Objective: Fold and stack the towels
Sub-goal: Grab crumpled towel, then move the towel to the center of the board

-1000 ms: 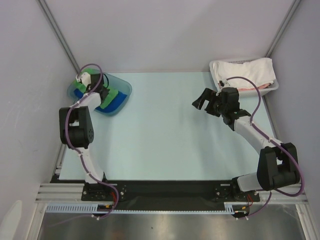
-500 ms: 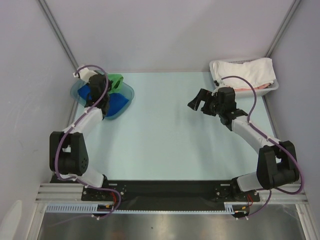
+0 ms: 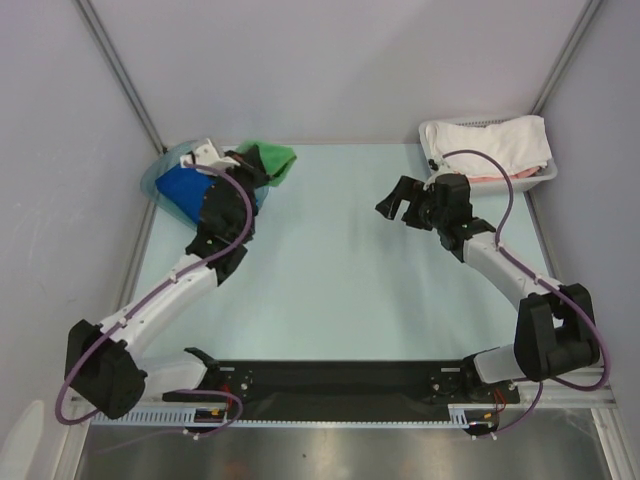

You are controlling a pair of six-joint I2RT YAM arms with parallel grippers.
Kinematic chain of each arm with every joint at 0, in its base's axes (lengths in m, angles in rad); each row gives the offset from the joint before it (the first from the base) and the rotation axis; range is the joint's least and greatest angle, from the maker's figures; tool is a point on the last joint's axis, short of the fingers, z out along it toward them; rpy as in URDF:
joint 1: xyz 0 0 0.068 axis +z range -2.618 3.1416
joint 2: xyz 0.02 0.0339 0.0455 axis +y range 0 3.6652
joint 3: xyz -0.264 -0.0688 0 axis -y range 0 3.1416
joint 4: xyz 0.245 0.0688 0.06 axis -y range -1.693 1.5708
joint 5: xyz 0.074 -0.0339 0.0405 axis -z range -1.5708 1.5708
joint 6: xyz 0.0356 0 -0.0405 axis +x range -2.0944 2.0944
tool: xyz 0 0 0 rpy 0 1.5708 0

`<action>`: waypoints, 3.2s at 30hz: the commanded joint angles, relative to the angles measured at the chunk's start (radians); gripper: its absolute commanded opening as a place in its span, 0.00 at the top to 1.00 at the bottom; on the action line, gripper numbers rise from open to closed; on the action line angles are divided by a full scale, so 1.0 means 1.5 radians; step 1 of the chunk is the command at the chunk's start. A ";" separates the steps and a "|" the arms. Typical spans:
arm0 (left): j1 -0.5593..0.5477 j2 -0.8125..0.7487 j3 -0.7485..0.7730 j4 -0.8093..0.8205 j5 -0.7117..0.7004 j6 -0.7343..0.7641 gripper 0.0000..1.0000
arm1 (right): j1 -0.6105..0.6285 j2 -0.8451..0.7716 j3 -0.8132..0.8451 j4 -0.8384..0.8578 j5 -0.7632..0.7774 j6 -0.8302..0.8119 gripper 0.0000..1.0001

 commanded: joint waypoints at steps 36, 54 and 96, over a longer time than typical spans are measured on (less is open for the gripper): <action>-0.002 0.166 -0.088 -0.335 0.208 -0.168 0.52 | 0.492 0.183 0.053 -0.076 0.439 0.066 0.32; 0.013 0.144 -0.126 -0.295 0.238 -0.161 0.53 | 0.494 0.287 0.088 -0.101 0.528 0.059 0.87; -0.011 0.229 -0.112 -0.289 0.327 -0.174 0.58 | 0.304 -0.022 -0.124 -0.150 0.476 0.054 0.90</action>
